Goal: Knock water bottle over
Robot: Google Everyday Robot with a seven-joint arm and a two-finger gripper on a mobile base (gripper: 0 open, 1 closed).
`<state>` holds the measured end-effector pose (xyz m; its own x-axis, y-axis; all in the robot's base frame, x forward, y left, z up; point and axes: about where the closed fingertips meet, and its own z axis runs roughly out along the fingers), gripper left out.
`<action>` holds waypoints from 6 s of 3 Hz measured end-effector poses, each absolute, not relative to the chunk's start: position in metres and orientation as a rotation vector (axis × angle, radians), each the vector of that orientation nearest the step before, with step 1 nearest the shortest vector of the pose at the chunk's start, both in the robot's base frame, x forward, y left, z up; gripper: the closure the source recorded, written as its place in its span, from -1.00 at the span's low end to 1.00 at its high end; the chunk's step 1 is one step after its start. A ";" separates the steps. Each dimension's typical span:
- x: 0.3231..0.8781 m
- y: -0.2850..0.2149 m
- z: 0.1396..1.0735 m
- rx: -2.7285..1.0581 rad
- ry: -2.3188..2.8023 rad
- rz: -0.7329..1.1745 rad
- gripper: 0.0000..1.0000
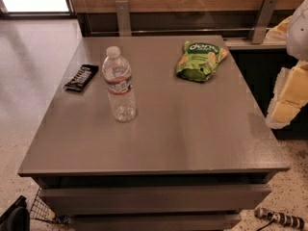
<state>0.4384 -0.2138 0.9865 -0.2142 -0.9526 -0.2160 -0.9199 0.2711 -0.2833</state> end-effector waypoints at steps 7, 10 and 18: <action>0.515 -0.034 0.915 -1.242 1.580 0.825 -1.00; 0.533 0.003 0.917 -1.175 1.428 0.909 -1.00; 0.536 0.082 0.916 -1.209 1.243 1.059 0.90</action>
Offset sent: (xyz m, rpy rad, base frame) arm 0.0168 0.0426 -0.0212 0.1757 -0.0401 0.0766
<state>0.5356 0.0821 0.9162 0.0670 -0.0593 -0.9960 -0.9927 0.0959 -0.0725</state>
